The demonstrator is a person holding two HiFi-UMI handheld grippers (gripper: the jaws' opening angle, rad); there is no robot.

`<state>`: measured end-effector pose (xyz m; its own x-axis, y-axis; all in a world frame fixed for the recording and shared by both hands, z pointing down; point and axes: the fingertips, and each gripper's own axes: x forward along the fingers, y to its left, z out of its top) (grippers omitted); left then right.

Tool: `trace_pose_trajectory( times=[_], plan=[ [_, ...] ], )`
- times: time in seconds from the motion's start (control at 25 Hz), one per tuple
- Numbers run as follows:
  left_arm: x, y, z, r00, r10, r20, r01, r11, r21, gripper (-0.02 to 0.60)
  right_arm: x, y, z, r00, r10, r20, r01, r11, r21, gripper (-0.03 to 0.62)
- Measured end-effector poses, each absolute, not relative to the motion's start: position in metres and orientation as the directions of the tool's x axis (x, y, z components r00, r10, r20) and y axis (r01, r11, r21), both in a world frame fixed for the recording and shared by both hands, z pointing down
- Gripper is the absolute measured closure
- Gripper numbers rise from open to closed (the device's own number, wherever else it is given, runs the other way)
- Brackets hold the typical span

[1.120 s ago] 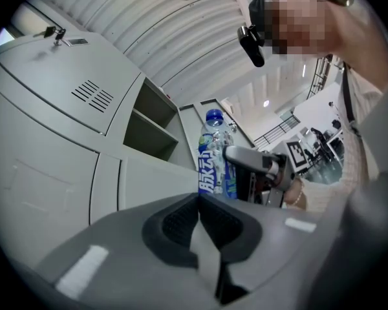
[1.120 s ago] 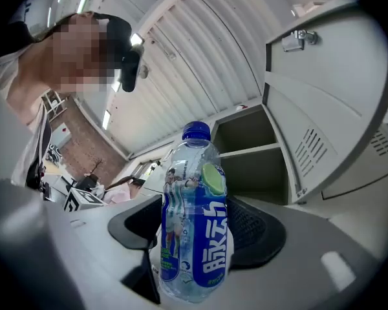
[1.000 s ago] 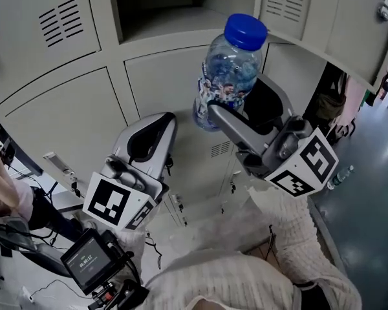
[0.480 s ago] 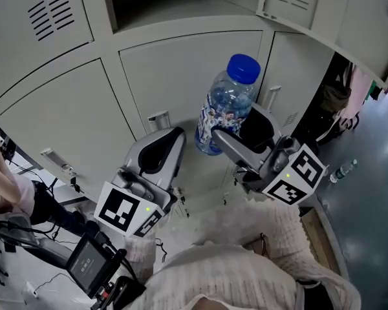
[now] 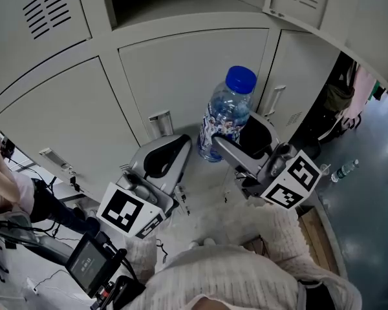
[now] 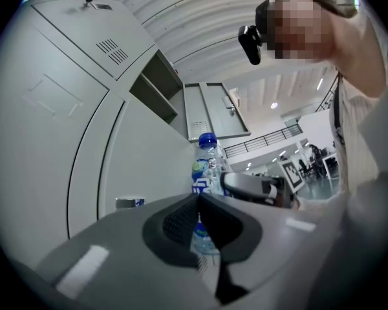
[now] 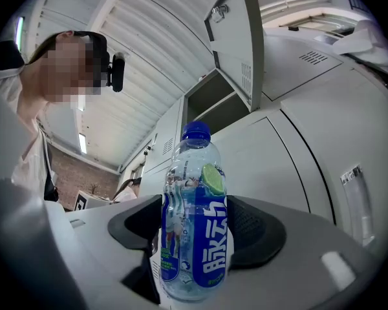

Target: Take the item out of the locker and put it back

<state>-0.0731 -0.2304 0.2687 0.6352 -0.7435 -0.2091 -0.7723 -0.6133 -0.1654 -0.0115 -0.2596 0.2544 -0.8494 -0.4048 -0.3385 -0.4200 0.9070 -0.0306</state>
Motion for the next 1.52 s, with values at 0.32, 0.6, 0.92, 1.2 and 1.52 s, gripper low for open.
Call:
trace_pose_trajectory(
  times=[0.32, 0.6, 0.92, 1.2, 1.52],
  plan=[
    [-0.074, -0.232, 0.264, 0.629, -0.745, -0.221, -0.777, -0.608, -0.164, 0.574, -0.017, -0.257, 0.256, -0.866, -0.388, -0.316, -0.402, 0.915, -0.024, 0.276],
    [-0.082, -0.237, 0.269, 0.606, -0.763, -0.225, -0.795, -0.589, -0.145, 0.574, -0.018, -0.261, 0.259, -0.861, -0.393, -0.325, -0.404, 0.914, -0.036, 0.276],
    [-0.090, -0.239, 0.261, 0.570, -0.774, -0.276, -0.818, -0.566, -0.103, 0.572, -0.017, -0.262, 0.254, -0.856, -0.392, -0.337, -0.408, 0.913, -0.028, 0.276],
    [-0.085, -0.237, 0.259, 0.585, -0.767, -0.264, -0.809, -0.572, -0.133, 0.572, -0.012, -0.262, 0.244, -0.850, -0.396, -0.347, -0.420, 0.908, -0.007, 0.276],
    [-0.078, -0.231, 0.224, 0.606, -0.727, -0.323, -0.795, -0.570, -0.210, 0.572, -0.012, -0.258, 0.202, -0.860, -0.362, -0.361, -0.427, 0.896, 0.119, 0.276]
  ],
)
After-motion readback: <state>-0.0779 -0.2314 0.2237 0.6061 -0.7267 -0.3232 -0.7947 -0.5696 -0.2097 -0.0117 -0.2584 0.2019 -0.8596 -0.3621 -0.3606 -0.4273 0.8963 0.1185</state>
